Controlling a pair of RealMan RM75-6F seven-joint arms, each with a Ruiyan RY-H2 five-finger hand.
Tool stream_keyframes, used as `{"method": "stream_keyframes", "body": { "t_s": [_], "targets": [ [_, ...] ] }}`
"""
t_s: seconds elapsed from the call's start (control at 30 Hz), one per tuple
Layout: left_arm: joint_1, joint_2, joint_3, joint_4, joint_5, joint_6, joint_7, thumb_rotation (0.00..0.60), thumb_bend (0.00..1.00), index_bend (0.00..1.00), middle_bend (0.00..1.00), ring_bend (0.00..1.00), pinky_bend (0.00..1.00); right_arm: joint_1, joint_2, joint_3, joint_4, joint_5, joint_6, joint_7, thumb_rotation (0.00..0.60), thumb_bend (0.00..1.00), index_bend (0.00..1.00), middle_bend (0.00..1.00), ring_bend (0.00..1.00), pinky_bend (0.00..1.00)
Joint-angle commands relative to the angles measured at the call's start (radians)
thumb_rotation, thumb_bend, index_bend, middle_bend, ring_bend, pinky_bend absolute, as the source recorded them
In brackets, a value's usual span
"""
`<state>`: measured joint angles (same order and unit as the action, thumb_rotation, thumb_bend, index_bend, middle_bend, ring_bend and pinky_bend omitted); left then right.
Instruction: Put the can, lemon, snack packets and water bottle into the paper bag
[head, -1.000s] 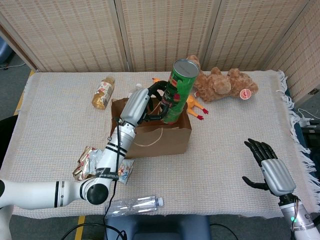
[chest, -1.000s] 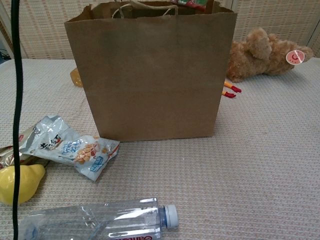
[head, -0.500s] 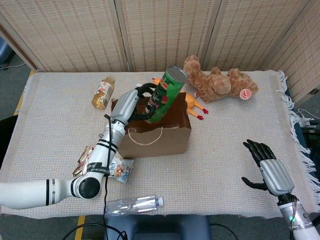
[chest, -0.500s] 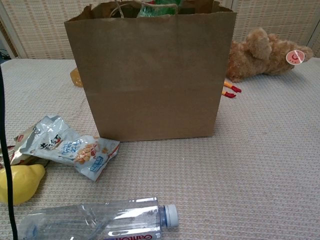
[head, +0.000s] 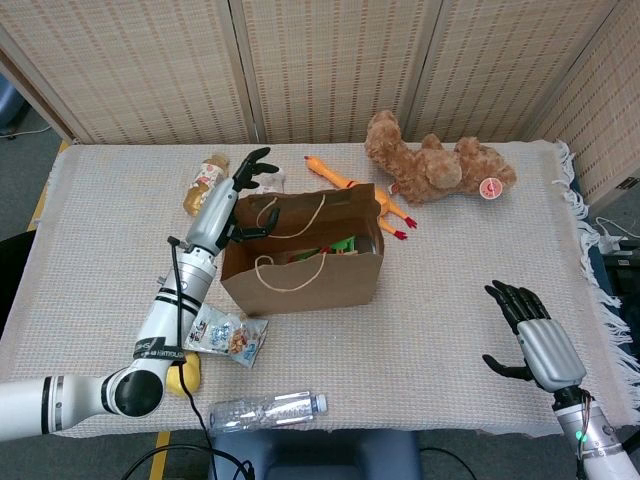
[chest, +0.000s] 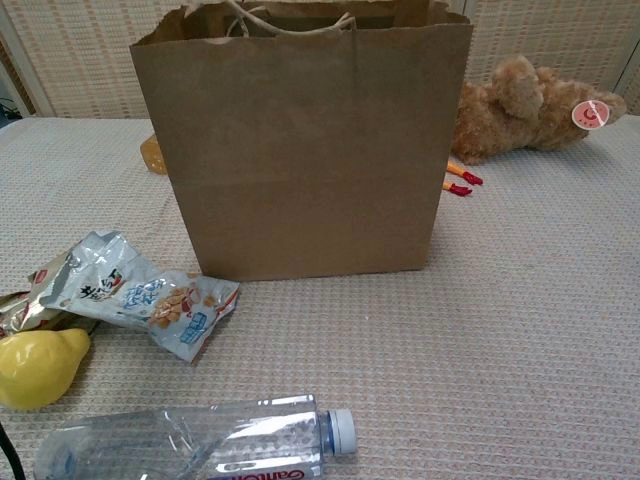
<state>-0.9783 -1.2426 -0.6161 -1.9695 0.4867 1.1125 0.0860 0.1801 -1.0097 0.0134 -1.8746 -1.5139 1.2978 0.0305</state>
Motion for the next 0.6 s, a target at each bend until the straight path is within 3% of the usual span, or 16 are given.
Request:
{"method": "stream_keyframes", "body": {
  "t_s": [0.03, 0.4, 0.6],
  "targets": [
    [0.050, 0.057, 0.000, -0.034, 0.027, 0.013, -0.022, 0.600, 0.44, 0.04, 0.15, 0.10, 0.19, 0.000, -0.003, -0.002, 0.003, -0.003, -0.001, 0.000, 0.600, 0.12, 0.00, 0.00, 0.00, 0.00],
    [0.290, 0.271, 0.044, -0.062, 0.080, 0.049, -0.128, 0.600, 0.45, 0.08, 0.15, 0.10, 0.19, -0.005, -0.016, -0.013, 0.008, -0.020, 0.007, -0.024, 0.600, 0.12, 0.00, 0.00, 0.00, 0.00],
    [0.453, 0.354, 0.149, -0.064, 0.240, 0.012, -0.225, 0.600, 0.45, 0.08, 0.15, 0.09, 0.19, -0.002, -0.027, -0.016, 0.013, -0.023, 0.003, -0.042, 0.600, 0.12, 0.00, 0.00, 0.00, 0.00]
  ]
}}
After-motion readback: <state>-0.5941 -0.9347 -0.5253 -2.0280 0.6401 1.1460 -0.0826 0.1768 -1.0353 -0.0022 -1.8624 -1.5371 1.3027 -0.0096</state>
